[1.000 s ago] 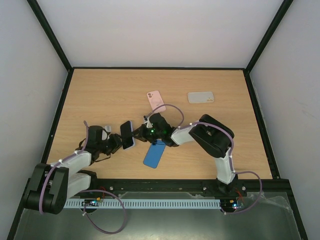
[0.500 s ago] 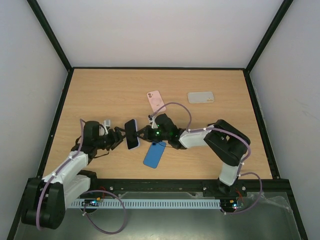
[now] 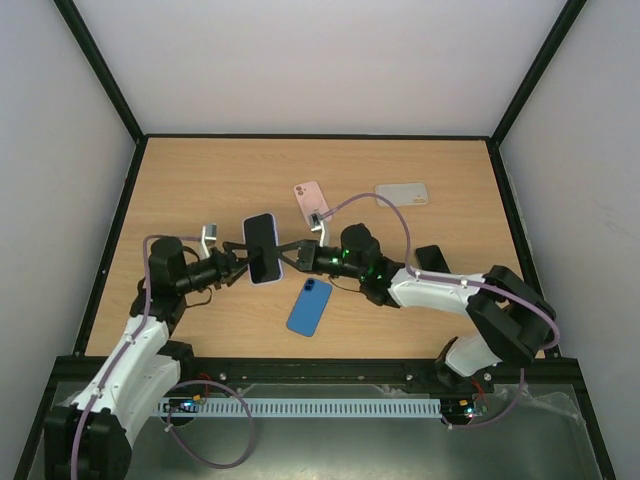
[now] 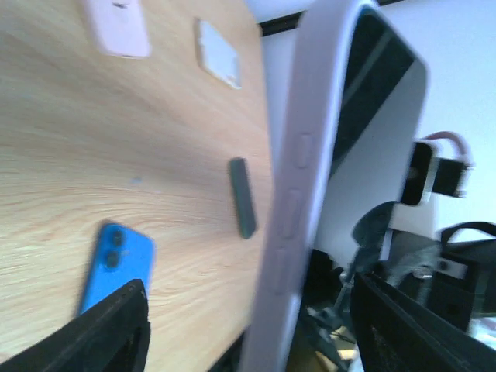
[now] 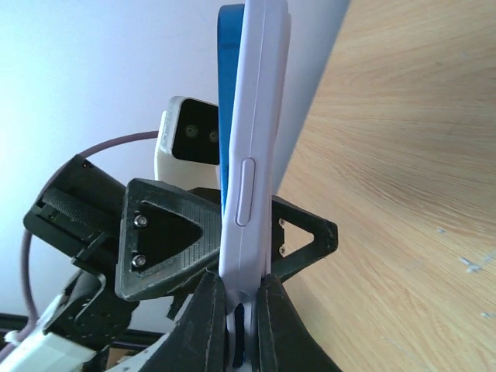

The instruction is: Put the phone into the phone case

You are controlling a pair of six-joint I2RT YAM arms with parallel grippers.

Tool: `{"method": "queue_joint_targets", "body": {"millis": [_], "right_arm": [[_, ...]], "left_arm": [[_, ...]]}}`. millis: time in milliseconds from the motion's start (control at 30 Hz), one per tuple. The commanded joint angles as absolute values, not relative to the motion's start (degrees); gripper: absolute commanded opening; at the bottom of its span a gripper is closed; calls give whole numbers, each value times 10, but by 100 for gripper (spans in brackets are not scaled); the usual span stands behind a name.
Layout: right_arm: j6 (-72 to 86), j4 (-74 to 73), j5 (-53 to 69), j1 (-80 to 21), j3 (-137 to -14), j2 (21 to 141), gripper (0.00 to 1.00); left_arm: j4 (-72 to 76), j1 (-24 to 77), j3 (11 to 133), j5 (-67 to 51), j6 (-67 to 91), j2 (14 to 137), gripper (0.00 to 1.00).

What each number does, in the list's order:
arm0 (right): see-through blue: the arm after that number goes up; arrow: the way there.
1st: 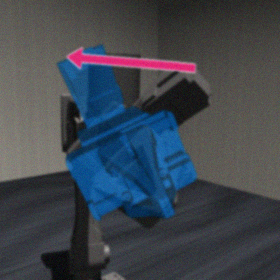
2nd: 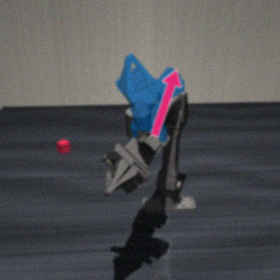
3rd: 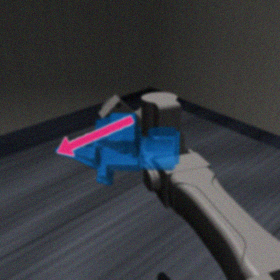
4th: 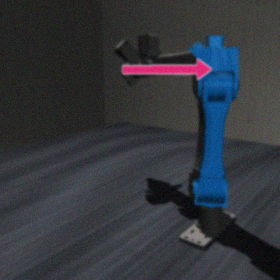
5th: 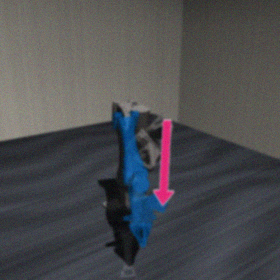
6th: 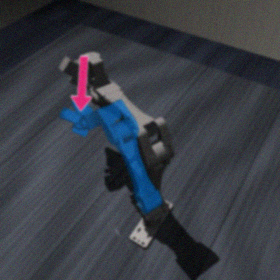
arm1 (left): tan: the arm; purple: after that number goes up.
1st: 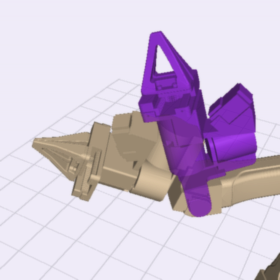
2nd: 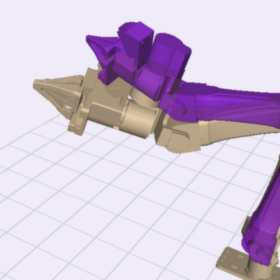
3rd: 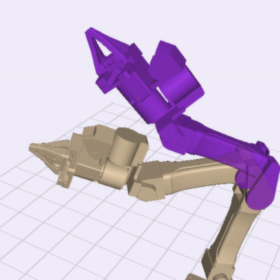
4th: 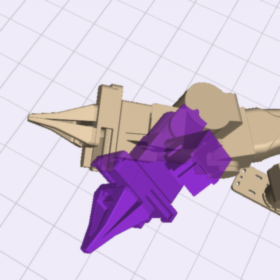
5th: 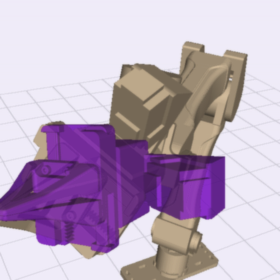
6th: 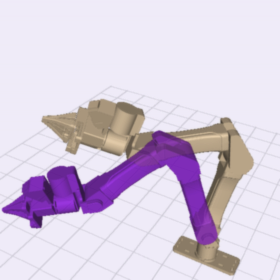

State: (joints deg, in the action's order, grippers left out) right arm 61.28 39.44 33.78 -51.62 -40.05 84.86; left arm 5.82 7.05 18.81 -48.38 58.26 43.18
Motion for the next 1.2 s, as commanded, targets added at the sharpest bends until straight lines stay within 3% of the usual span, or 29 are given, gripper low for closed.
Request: {"method": "queue_joint_targets", "body": {"millis": [0, 133, 267, 467, 567, 733, 867, 1000, 1167], "right_arm": [[654, 517, 365, -514, -389, 835, 2], [703, 586, 379, -514, -374, 844, 2], [725, 608, 384, -515, -366, 854, 3], [733, 607, 386, -514, -354, 853, 9], [742, 599, 387, -514, -339, 849, 23], [753, 594, 407, -516, -321, 843, 49], [744, 576, 405, -526, -311, 828, 61], [741, 572, 403, -535, -309, 824, 56], [753, 586, 403, -536, -308, 826, 36]], "left_arm": [[145, 68, 193, -543, 644, 399, 67], [167, 69, 181, -544, 657, 383, 53], [192, 69, 164, -549, 672, 382, 32], [242, 69, 161, -556, 693, 378, 16], [249, 70, 171, -559, 688, 378, 3], [229, 72, 194, -552, 654, 379, 3], [245, 74, 198, -552, 653, 379, 3], [268, 75, 198, -551, 663, 379, 3], [270, 76, 198, -550, 659, 378, 3]]}}
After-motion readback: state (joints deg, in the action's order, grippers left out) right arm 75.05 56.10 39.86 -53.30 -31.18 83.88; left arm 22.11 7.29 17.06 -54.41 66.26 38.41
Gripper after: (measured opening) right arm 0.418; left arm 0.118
